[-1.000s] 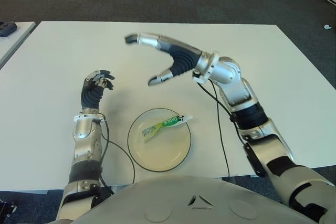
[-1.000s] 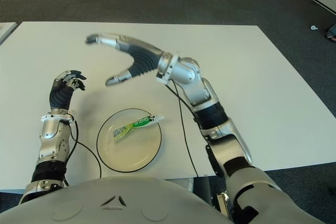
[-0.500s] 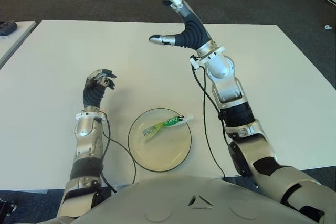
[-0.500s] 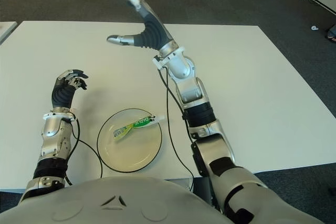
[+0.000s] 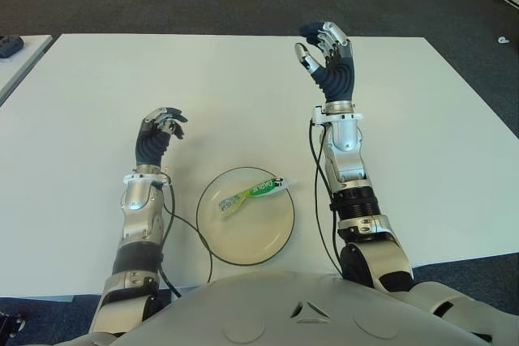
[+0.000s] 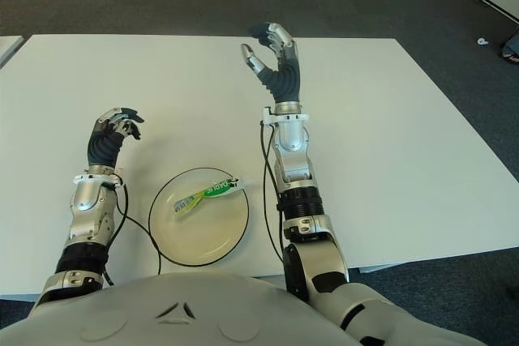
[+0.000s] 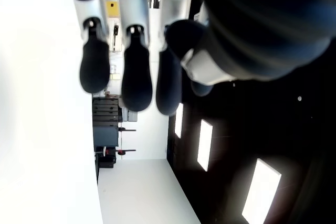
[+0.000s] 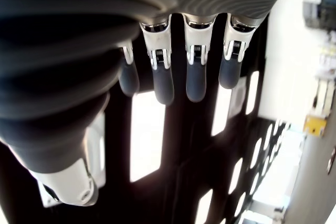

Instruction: Put the toothpaste on the table into the plate.

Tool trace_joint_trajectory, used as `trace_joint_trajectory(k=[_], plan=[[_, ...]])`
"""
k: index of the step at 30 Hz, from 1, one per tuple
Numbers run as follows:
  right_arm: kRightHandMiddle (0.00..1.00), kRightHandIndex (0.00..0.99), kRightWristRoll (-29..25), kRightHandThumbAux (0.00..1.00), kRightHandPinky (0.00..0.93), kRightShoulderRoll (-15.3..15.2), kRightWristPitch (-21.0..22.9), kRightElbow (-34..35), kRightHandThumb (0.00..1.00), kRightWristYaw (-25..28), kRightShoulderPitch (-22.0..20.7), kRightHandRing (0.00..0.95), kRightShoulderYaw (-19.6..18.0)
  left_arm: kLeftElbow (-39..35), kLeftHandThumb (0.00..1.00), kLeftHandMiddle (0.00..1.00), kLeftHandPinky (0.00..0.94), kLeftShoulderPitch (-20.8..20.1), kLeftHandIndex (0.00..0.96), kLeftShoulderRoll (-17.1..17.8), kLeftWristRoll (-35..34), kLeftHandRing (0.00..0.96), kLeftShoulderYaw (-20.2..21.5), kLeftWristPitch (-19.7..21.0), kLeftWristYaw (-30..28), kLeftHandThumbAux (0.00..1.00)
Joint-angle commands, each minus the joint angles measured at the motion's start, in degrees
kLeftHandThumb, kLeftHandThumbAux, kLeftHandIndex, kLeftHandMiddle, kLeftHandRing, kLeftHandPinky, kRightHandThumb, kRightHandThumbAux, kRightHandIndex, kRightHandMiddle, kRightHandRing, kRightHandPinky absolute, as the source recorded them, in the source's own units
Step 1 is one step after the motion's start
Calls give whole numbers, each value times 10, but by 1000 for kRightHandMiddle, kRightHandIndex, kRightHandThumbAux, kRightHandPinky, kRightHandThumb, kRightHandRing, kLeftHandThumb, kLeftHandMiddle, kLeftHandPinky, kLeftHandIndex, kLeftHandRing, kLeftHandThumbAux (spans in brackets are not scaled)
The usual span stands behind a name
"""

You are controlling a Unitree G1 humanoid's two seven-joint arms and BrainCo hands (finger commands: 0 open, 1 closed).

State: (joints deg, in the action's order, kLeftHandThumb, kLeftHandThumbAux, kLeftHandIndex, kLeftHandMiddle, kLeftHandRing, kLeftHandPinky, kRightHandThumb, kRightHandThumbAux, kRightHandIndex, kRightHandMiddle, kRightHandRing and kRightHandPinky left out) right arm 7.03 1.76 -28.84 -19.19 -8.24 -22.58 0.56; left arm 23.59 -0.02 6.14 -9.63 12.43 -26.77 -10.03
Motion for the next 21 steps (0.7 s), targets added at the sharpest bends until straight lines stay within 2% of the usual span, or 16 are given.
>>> trace_joint_trajectory(k=[1,8,21], plan=[[427,423,6,731,323,1,-28,-36,682,-16,9,364,-6,12,838,500,651,-9,431,-1,4,660,-3,-2,4,672],[449,426,14,731,379,-9,-85,-94,688,-27,36,401,-7,12,838,498,655,-11,433,-7,5,658,-4,-4,7,672],[436,424,14,733,380,-9,-94,-120,687,-12,66,406,8,19,838,509,674,-13,428,-10,6,669,-3,-8,9,671]])
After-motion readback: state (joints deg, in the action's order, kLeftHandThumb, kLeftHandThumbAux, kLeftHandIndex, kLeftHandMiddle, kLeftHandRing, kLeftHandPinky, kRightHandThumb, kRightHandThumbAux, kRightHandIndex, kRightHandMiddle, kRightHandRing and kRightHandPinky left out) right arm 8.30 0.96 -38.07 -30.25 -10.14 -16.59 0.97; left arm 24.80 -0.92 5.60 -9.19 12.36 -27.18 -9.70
